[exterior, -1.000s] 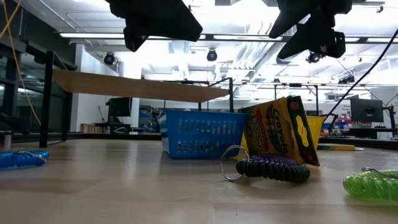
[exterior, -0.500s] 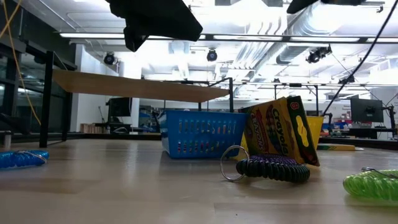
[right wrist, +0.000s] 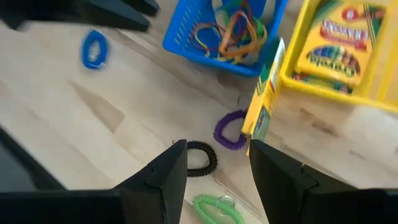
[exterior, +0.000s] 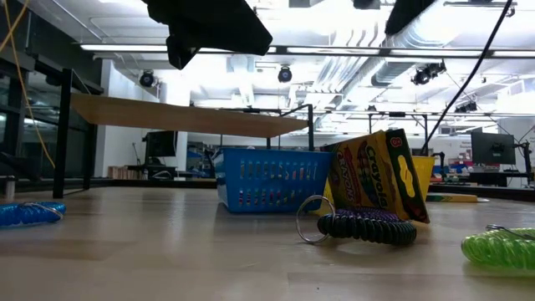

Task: Pick & Place Office Desk Supplies
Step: Put the bottom yellow crayon box into the yellow bin

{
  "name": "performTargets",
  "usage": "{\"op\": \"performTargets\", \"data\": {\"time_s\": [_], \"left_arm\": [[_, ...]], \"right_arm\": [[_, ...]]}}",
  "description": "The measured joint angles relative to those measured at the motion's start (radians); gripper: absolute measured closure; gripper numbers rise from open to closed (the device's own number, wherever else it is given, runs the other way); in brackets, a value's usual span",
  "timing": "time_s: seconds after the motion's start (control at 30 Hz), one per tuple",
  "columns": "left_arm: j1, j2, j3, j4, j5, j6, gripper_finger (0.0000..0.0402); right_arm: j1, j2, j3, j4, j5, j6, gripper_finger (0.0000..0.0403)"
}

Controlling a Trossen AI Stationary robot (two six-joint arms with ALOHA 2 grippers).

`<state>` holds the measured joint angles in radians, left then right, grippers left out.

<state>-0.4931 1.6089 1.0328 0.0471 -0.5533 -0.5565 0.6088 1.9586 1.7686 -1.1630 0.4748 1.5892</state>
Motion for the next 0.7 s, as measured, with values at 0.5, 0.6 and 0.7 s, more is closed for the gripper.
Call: {"op": "performTargets", "data": {"time_s": [0.5, 0.6, 0.7], "left_arm": [[0.000, 0.000, 0.000, 0.008, 0.000, 0.000, 0.0357], [0.000, 0.000, 0.000, 0.007, 0.000, 0.000, 0.0357], [0.000, 0.000, 0.000, 0.007, 0.000, 0.000, 0.0357]], "right_arm": [[-0.085, 0.063, 0.023, -0.009, -0.108, -0.022, 0.0241], [-0.098, 0.063, 0.023, -0.009, -0.120, -0.035, 0.0241], [-0.109, 0.069, 0.023, -0.009, -0.133, -0.049, 0.0241]]}}
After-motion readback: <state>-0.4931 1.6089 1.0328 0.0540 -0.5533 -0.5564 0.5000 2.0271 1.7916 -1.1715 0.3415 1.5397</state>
